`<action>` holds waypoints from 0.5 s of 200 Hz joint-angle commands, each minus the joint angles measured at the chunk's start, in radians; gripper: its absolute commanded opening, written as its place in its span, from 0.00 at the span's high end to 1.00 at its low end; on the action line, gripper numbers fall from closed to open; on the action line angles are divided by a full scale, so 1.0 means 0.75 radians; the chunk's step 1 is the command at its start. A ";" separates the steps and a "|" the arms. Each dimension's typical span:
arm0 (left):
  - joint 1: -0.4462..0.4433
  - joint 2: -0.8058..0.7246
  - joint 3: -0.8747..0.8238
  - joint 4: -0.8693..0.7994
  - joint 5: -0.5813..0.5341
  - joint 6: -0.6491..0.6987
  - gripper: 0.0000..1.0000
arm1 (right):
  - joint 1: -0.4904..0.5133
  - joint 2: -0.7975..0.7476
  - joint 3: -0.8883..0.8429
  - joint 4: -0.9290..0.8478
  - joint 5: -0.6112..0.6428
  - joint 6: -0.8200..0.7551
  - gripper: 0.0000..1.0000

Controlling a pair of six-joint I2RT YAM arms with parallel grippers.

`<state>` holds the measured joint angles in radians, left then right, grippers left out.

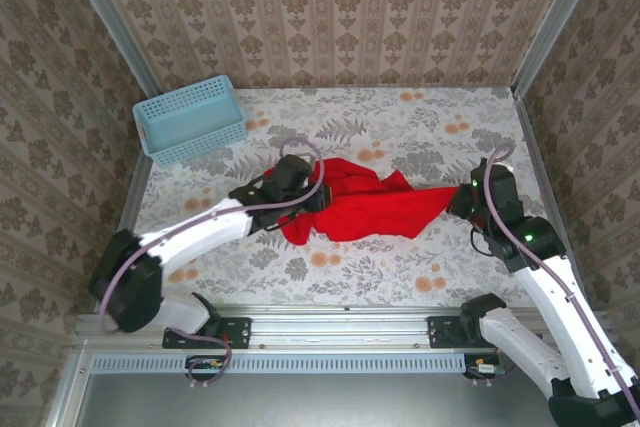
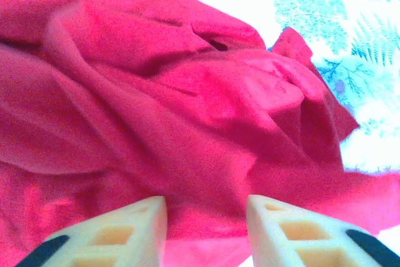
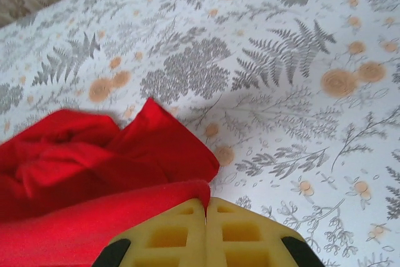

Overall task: Fold the inside-out t-shirt
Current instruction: Flatten out the T-shirt at the center of the table.

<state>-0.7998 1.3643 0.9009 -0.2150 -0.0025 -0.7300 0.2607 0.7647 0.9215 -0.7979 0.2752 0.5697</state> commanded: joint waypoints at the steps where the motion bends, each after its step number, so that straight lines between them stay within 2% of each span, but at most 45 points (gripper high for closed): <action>1: 0.101 -0.112 -0.160 -0.164 -0.080 -0.015 0.54 | -0.025 -0.011 0.046 -0.072 -0.040 -0.059 1.00; 30: 0.216 -0.161 -0.245 -0.223 -0.045 -0.002 0.52 | -0.029 -0.007 0.055 -0.084 -0.021 -0.065 1.00; 73: 0.161 -0.128 -0.263 -0.348 -0.074 -0.040 0.49 | -0.033 0.003 0.050 -0.084 -0.025 -0.064 1.00; 100: 0.105 -0.095 -0.306 -0.300 -0.039 -0.100 0.46 | -0.032 0.007 0.029 -0.068 -0.047 -0.059 1.00</action>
<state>-0.6876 1.2636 0.6933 -0.4110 -0.0338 -0.7517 0.2420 0.7696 0.9352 -0.8391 0.2550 0.5442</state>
